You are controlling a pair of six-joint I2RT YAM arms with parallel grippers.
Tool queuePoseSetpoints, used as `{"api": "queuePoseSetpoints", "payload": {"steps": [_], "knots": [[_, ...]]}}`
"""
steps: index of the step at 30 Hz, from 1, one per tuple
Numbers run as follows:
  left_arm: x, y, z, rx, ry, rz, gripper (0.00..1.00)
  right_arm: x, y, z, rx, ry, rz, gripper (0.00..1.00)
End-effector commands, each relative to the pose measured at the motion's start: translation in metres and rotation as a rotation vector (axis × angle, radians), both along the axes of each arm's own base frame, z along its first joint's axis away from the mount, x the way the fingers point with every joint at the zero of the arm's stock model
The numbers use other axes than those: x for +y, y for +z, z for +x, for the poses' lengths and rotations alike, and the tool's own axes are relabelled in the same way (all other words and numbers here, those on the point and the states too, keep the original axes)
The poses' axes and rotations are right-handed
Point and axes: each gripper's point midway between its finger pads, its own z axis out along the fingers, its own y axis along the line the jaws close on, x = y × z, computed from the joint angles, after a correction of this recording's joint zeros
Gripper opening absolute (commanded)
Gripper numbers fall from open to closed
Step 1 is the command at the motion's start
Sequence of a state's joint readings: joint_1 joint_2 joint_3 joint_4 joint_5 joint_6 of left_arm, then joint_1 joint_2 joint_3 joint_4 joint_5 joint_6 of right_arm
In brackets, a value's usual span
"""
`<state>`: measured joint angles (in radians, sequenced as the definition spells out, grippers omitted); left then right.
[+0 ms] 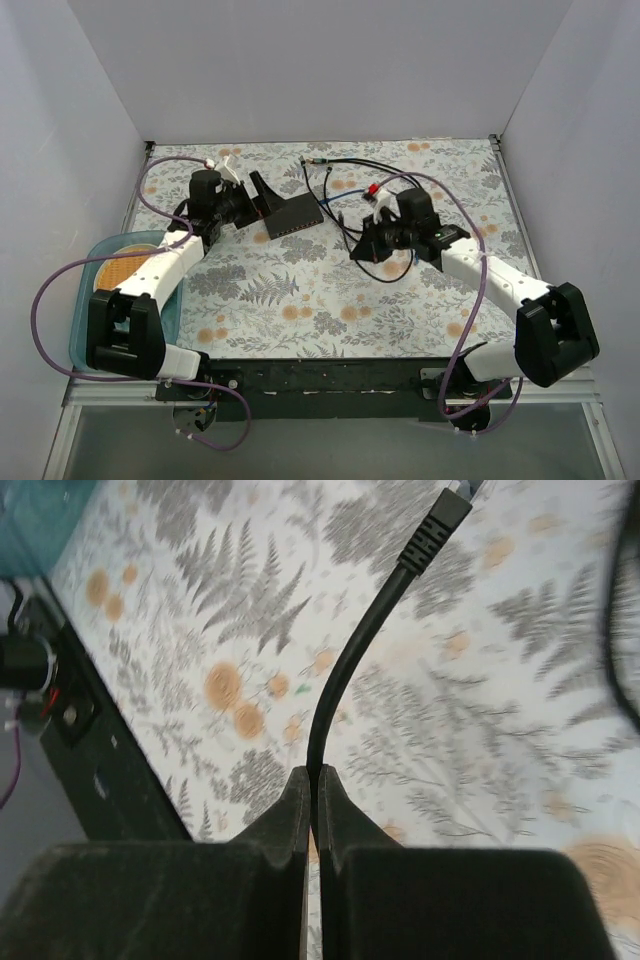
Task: Insert the plug into the switch port
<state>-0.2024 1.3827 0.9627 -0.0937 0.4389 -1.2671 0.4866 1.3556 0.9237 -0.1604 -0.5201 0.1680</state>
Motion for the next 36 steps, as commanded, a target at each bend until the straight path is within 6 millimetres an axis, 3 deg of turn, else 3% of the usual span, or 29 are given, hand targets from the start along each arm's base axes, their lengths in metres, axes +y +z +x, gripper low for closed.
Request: {"api": "queuePoseSetpoints", "payload": {"steps": [1, 3, 6, 11, 17, 24, 31, 34, 36], "knots": [[-0.025, 0.000, -0.016, 0.000, -0.110, -0.078, 0.96, 0.037, 0.002, -0.029, -0.084, 0.161, 0.064, 0.01], [-0.039, -0.001, -0.021, -0.010, -0.148, -0.086, 0.94, 0.053, 0.005, -0.039, -0.099, 0.212, 0.112, 0.01], [-0.055, -0.011, -0.031, 0.005, -0.188, -0.083, 0.91, 0.060, 0.001, -0.042, -0.098, 0.222, 0.109, 0.01], [-0.070, -0.022, -0.035, 0.036, -0.218, -0.096, 0.76, 0.070, 0.000, -0.044, -0.092, 0.239, 0.103, 0.01], [-0.080, -0.023, -0.037, 0.041, -0.247, -0.102, 0.68, 0.070, -0.006, -0.047, -0.082, 0.239, 0.083, 0.01], [-0.090, -0.027, -0.040, 0.051, -0.275, -0.101, 0.52, 0.069, -0.002, -0.048, -0.091, 0.229, 0.091, 0.01], [-0.099, -0.028, -0.046, 0.050, -0.302, -0.103, 0.30, 0.067, -0.001, -0.050, -0.091, 0.223, 0.101, 0.01], [-0.102, -0.028, -0.048, 0.049, -0.312, -0.106, 0.04, 0.067, -0.001, -0.051, -0.092, 0.222, 0.099, 0.01], [-0.104, -0.027, -0.050, 0.047, -0.318, -0.114, 0.00, 0.067, -0.001, -0.050, -0.094, 0.220, 0.099, 0.01]]}}
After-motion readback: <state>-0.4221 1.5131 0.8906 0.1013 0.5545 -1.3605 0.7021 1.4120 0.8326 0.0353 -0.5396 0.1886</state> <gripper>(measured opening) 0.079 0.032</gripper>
